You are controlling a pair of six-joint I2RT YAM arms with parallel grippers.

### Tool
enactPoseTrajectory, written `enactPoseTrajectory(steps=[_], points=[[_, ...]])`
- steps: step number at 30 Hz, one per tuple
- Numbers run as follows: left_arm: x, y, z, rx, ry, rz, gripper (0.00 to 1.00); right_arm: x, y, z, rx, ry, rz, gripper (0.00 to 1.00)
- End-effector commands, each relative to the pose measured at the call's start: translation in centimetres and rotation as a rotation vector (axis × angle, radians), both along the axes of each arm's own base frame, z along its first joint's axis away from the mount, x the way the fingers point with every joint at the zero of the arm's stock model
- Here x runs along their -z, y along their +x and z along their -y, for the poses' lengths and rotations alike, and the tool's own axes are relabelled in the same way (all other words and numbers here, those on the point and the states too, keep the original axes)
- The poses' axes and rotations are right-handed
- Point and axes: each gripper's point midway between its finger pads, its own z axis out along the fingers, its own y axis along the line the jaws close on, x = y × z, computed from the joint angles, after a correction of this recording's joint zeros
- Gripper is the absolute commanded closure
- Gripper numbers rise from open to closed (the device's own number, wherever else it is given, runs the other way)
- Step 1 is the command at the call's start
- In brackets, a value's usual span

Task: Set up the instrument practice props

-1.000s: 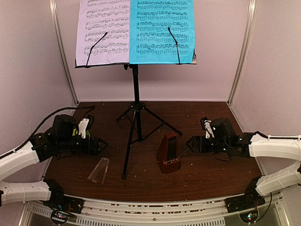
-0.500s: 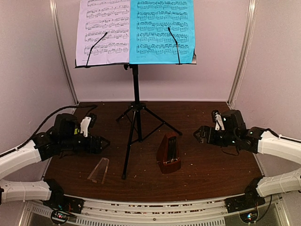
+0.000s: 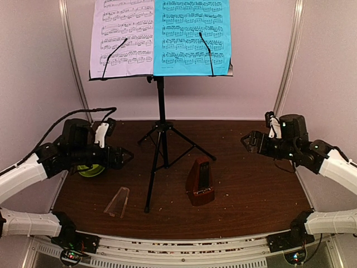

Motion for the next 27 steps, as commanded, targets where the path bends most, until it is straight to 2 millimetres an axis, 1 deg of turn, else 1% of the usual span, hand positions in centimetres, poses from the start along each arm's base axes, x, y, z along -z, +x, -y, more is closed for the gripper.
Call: enactPoseTrajectory(steps=[1, 5, 7, 10, 14, 18, 22, 27], points=[[-3.4, 0.4, 0.8, 0.039, -0.037, 0.062, 0.02, -3.2, 0.1, 0.6, -0.006, -0.016, 0.076, 0.0], [-5.4, 0.7, 1.3, 0.052, -0.064, 0.093, 0.02, -4.6, -0.3, -0.5, -0.086, -0.007, 0.109, 0.0], [-5.7, 0.7, 1.7, 0.056, -0.072, 0.094, 0.02, -5.1, -0.7, -1.4, -0.135, 0.017, 0.117, 0.0], [-6.0, 0.5, 2.6, 0.064, -0.06, 0.11, 0.02, -5.6, -1.4, -2.1, -0.175, 0.041, 0.134, 0.0], [-6.1, -0.1, 4.1, 0.068, -0.05, 0.113, 0.02, -6.8, -2.8, -3.1, -0.216, 0.072, 0.203, 0.0], [-6.2, -1.3, 5.9, 0.087, -0.038, 0.121, 0.02, -6.1, -4.5, -4.6, -0.264, 0.063, 0.21, 0.0], [-5.3, -2.4, 7.5, 0.107, -0.054, 0.075, 0.02, -5.5, -6.4, -6.6, -0.324, 0.046, 0.215, 0.0], [-4.6, -3.7, 8.8, 0.092, -0.082, 0.04, 0.02, -4.8, -8.3, -7.6, -0.347, 0.055, 0.233, 0.0]])
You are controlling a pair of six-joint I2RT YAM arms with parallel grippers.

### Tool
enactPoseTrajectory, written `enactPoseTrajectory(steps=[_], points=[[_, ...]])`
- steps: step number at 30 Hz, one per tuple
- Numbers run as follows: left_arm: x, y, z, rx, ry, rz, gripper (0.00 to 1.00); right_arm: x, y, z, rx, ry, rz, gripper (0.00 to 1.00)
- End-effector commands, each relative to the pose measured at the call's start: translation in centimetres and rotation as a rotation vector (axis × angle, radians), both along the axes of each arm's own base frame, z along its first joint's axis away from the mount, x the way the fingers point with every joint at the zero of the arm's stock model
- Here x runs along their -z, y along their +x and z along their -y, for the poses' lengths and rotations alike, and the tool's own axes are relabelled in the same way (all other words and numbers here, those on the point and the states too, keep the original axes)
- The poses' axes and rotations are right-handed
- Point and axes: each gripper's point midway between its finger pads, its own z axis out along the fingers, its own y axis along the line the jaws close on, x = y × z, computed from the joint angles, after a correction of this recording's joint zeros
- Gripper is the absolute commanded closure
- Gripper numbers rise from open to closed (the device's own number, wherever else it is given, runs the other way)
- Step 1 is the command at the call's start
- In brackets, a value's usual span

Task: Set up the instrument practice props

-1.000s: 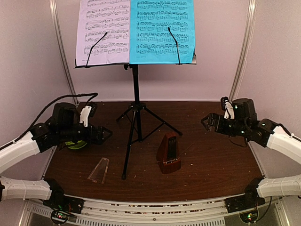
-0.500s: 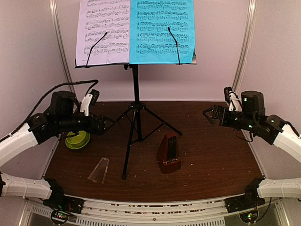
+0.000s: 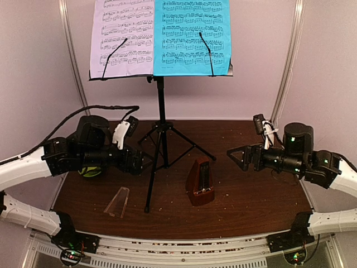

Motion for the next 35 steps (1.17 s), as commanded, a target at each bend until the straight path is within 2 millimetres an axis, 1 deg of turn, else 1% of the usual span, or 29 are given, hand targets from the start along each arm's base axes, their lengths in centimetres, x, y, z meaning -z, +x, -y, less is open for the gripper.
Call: enactPoseTrajectory(steps=[1, 3, 4, 6, 9, 12, 15, 20, 27, 30, 35], points=[[-1.2, -0.2, 1.0, -0.064, -0.085, -0.003, 0.02, 0.1, -0.8, 0.1, 0.037, 0.029, 0.041, 0.0], [-0.8, -0.3, 0.7, -0.096, -0.105, -0.034, 0.02, 0.6, -1.3, 0.1, 0.04, 0.049, 0.034, 0.0], [-0.5, -0.4, 0.5, -0.105, -0.114, -0.042, 0.02, 1.3, -1.6, 0.2, 0.046, 0.055, 0.026, 0.0], [-0.2, -0.5, 0.1, -0.129, -0.141, -0.054, 0.02, 1.9, -2.2, 0.2, 0.047, 0.09, 0.024, 0.0], [0.8, -0.5, -0.8, -0.178, -0.161, -0.079, 0.02, 2.9, -2.6, 0.5, 0.06, 0.135, 0.016, 0.0], [2.4, -0.5, -1.4, -0.216, -0.149, -0.111, 0.02, 4.2, -2.8, 0.8, 0.074, 0.148, -0.008, 0.0], [3.8, -0.5, -2.0, -0.257, -0.139, -0.145, 0.02, 4.7, -2.9, 0.9, 0.077, 0.152, -0.013, 0.0], [5.1, -0.3, -2.4, -0.294, -0.12, -0.168, 0.02, 6.1, -2.8, 1.3, 0.092, 0.129, -0.018, 0.0], [6.1, 0.0, -2.4, -0.317, -0.08, -0.182, 0.02, 6.3, -2.6, 1.5, 0.11, 0.121, -0.019, 0.0], [6.1, 0.1, -2.5, -0.322, -0.074, -0.178, 0.02, 6.3, -2.5, 1.3, 0.107, 0.116, -0.021, 0.0], [6.0, 0.7, -3.5, -0.367, -0.051, -0.173, 0.02, 6.1, -2.3, 1.3, 0.114, 0.115, -0.02, 0.0]])
